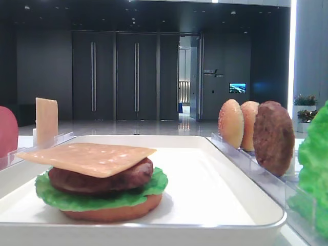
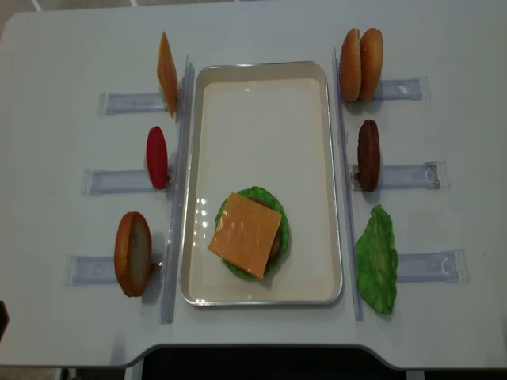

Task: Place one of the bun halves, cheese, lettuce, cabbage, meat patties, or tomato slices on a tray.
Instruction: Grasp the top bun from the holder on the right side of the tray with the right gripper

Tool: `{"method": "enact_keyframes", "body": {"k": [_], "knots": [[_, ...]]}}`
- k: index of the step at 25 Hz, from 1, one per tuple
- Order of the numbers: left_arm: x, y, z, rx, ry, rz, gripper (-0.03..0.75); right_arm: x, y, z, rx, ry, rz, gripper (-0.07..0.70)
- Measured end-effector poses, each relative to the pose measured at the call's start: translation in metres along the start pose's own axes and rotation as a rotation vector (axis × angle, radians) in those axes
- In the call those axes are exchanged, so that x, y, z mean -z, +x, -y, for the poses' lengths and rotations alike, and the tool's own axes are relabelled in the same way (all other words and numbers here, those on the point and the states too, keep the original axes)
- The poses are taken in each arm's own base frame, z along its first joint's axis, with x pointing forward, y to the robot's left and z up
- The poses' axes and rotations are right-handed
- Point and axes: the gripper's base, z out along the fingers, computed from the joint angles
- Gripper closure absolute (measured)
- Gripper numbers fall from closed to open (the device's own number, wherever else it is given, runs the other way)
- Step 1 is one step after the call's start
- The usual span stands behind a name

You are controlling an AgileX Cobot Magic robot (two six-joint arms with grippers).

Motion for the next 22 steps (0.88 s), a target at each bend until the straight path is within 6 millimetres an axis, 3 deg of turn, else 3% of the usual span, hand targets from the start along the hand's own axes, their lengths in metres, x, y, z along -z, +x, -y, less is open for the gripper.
{"method": "enact_keyframes", "body": {"k": [9,22], "knots": [[0.000,0.000,0.000,0.000,0.000,0.000,0.722,-0.044,-0.038,0.002,-0.006,-0.003,-0.237,0.153],[0.000,0.000,0.000,0.000,0.000,0.000,0.722,-0.100,-0.136,0.005,0.003,-0.006,-0.371,0.156]]}}
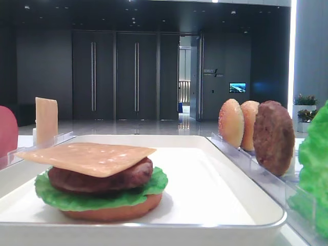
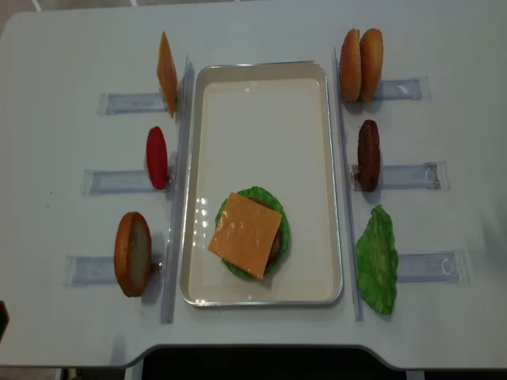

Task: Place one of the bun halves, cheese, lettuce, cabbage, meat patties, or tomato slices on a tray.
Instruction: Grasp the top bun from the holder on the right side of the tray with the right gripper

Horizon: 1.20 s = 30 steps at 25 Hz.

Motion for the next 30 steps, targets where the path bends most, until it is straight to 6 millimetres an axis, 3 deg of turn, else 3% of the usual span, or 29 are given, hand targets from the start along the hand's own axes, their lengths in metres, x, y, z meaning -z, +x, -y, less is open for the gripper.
{"method": "enact_keyframes", "body": {"k": [17,30], "knots": [[0.000,0.000,0.000,0.000,0.000,0.000,0.722,-0.025,-0.106,0.003,0.075,-0.005,-0.041,0.176],[0.000,0.000,0.000,0.000,0.000,0.000,0.722,-0.050,-0.153,0.003,0.112,-0.028,-0.059,0.213]]}}
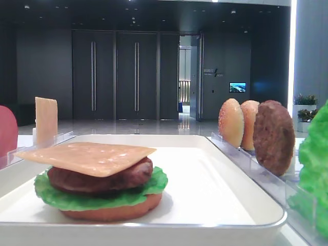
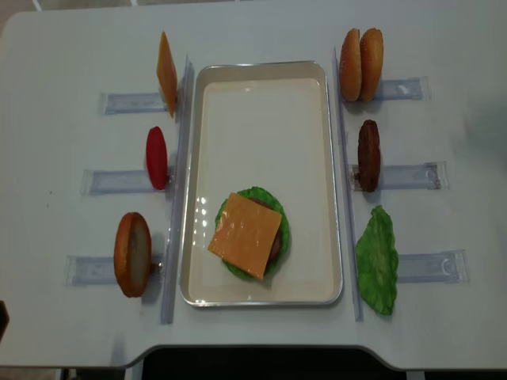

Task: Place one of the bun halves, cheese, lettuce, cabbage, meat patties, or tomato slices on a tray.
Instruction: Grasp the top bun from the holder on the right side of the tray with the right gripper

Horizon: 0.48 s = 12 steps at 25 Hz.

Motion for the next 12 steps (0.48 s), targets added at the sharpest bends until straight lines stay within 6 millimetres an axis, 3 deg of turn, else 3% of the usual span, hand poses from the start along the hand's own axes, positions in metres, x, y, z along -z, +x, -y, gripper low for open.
{"method": "enact_keyframes", "body": {"k": [7,12], "knots": [[0.000,0.000,0.000,0.000,0.000,0.000,0.722,-0.004,-0.009,-0.001,-0.007,-0.001,-0.009,0.216],[0.000,0.000,0.000,0.000,0.000,0.000,0.722,0.001,-0.015,-0.020,-0.020,-0.015,-0.001,0.216]]}}
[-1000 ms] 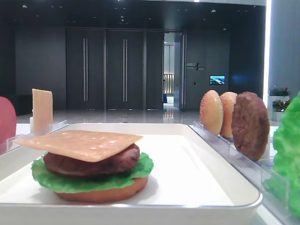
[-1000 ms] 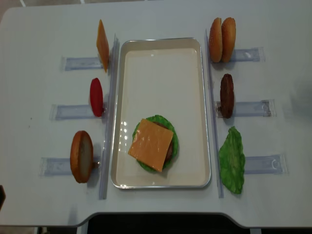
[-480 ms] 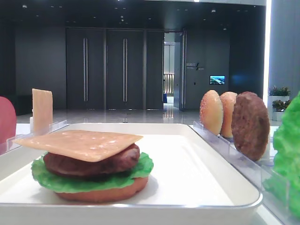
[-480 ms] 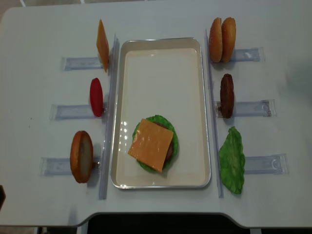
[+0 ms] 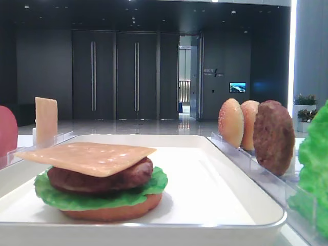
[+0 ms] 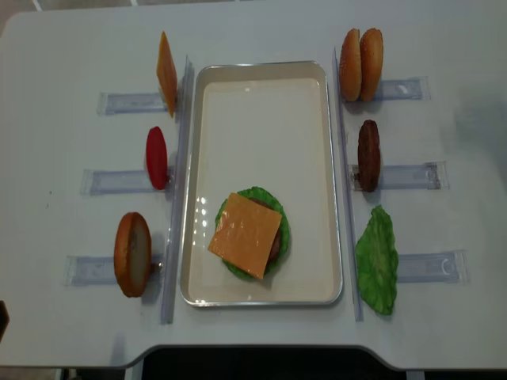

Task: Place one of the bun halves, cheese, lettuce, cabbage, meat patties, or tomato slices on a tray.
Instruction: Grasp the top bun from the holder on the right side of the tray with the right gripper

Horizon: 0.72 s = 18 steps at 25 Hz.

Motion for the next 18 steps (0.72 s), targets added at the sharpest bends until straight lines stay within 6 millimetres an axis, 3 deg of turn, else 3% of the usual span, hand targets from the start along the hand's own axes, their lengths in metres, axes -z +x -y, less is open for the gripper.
{"method": "enact_keyframes", "body": {"k": [3,18], "knots": [[0.000,0.000,0.000,0.000,0.000,0.000,0.722,-0.003,-0.004,-0.017,-0.007,-0.025,-0.010,0.216],[0.000,0.000,0.000,0.000,0.000,0.000,0.722,-0.055,-0.022,-0.104,0.047,-0.121,-0.100,0.216]]}}
